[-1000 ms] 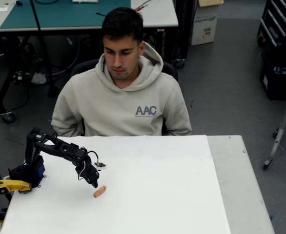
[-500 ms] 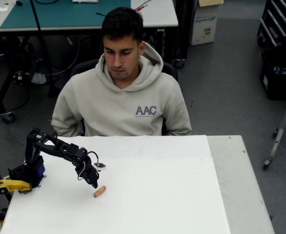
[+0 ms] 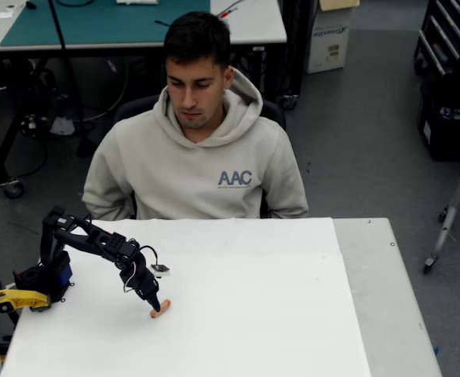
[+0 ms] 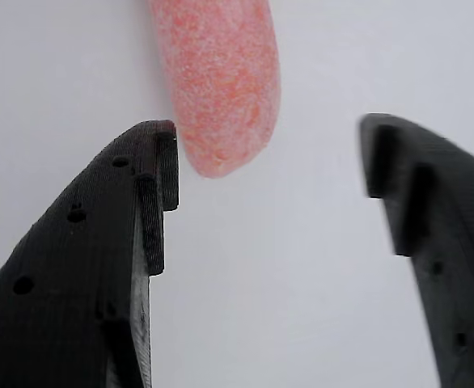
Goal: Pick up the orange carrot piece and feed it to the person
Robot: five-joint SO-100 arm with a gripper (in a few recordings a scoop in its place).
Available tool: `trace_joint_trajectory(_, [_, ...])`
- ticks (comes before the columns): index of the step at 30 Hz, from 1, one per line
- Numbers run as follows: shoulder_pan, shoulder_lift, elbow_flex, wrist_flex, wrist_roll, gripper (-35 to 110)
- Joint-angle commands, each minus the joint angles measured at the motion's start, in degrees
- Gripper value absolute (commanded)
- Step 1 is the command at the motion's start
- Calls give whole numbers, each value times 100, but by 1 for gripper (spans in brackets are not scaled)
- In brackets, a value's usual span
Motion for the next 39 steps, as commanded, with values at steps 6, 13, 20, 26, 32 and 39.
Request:
trace_joint_trajectory(6, [35, 193, -422, -35, -114, 23])
trace_joint_trajectory(13, [-26, 149, -422, -44, -114, 23])
trace_joint_trajectory(20, [-35, -237, -422, -44, -114, 23])
trace_joint_trajectory(26, [18, -686, -422, -44, -114, 23])
trace_joint_trajectory(32, [35, -729, -422, -44, -123, 22])
trace_joint_trajectory(39, [35, -729, -422, -44, -79, 9])
